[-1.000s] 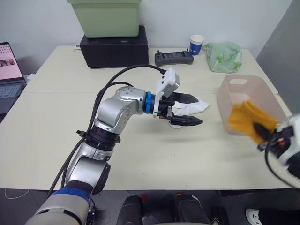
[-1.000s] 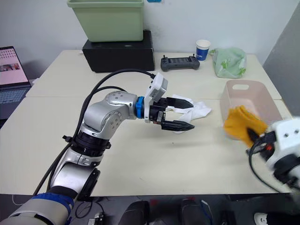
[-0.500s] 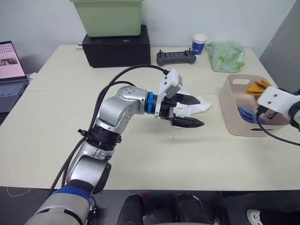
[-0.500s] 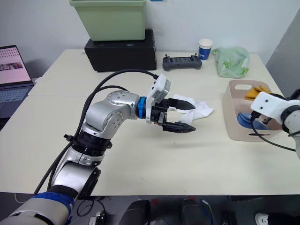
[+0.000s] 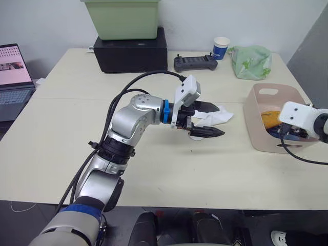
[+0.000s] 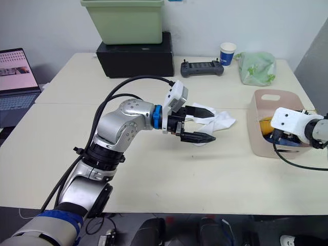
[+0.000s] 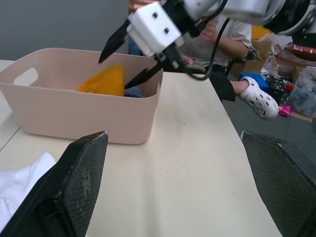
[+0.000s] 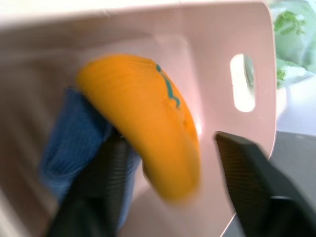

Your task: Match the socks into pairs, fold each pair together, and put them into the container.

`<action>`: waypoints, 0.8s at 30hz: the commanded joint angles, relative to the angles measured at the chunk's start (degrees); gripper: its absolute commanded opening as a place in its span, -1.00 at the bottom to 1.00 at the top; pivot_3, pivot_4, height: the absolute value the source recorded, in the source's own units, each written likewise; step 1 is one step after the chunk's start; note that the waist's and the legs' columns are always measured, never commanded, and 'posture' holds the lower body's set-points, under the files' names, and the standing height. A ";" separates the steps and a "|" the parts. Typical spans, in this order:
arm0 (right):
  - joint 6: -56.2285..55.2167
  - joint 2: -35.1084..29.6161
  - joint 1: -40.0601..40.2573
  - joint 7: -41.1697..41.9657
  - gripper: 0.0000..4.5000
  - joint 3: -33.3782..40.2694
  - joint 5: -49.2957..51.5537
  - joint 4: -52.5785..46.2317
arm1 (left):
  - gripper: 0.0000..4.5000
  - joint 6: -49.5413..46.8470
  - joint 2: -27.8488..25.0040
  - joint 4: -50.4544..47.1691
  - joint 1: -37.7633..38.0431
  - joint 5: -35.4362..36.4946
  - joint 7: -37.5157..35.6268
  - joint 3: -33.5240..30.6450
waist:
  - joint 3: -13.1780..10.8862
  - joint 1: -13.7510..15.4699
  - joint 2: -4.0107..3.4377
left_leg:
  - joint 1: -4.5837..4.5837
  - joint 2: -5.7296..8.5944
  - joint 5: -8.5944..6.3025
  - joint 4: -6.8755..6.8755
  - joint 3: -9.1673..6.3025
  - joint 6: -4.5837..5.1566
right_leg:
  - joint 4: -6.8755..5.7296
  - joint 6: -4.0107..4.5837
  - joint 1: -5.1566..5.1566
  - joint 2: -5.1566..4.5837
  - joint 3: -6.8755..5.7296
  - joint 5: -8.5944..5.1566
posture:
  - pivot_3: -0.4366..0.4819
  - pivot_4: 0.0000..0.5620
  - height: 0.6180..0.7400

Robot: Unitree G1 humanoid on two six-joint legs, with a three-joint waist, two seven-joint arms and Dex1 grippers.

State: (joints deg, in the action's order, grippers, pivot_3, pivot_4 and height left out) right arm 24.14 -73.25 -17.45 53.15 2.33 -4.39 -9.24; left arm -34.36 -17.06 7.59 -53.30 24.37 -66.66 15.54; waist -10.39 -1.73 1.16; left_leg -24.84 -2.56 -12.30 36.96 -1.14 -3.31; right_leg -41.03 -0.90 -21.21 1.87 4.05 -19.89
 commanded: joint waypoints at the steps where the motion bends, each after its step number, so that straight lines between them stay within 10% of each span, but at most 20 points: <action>1: 2.47 -4.18 0.81 7.34 0.99 7.98 5.14 -3.83 | 1.00 1.58 0.81 -0.01 -1.45 -0.47 0.46 -0.84 | 0.00 -0.04 -0.01 | 0.00 0.00 -0.01 0.00 0.00 0.02 | 0.00 0.00 0.00 0.00 0.00 0.00 | -0.05 -0.47 0.92; 11: 3.29 -5.08 -0.31 6.72 0.99 18.15 6.77 -3.00 | 1.00 2.05 -2.45 -0.33 -0.31 0.50 1.13 -5.27 | 0.00 -0.25 -0.01 | 0.04 0.00 -0.03 0.02 0.01 0.05 | -0.01 0.00 0.03 0.01 0.01 0.00 | -0.05 -0.47 0.92; 16: 9.56 10.18 -10.67 -1.99 0.99 16.87 16.61 -11.12 | 1.00 6.87 -13.84 -3.10 7.53 -0.04 -0.74 -12.79 | 0.01 -1.93 -0.03 | 0.22 -0.10 0.05 -0.09 -0.15 -0.09 | -0.12 0.03 0.04 0.07 0.05 0.02 | -0.05 -0.47 0.92; 24: 13.73 30.39 -2.18 -12.70 0.99 3.76 19.68 -27.16 | 1.00 10.08 -21.11 -10.02 28.04 -0.02 4.19 -22.49 | -0.03 -0.04 -0.08 | 0.00 -0.25 0.01 -0.05 -0.33 -0.02 | -0.15 0.03 -0.06 -0.04 -0.17 0.01 | -0.05 -0.47 0.92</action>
State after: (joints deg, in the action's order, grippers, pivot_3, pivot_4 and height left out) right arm 38.79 -42.84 -20.63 42.23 6.76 16.54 -34.07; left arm -26.84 -37.38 -0.92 -26.87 25.40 -62.93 -5.39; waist -10.43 -1.77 1.09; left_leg -24.83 -2.77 -12.29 36.96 -1.48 -3.34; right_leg -41.07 -0.93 -21.16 1.73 3.96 -19.92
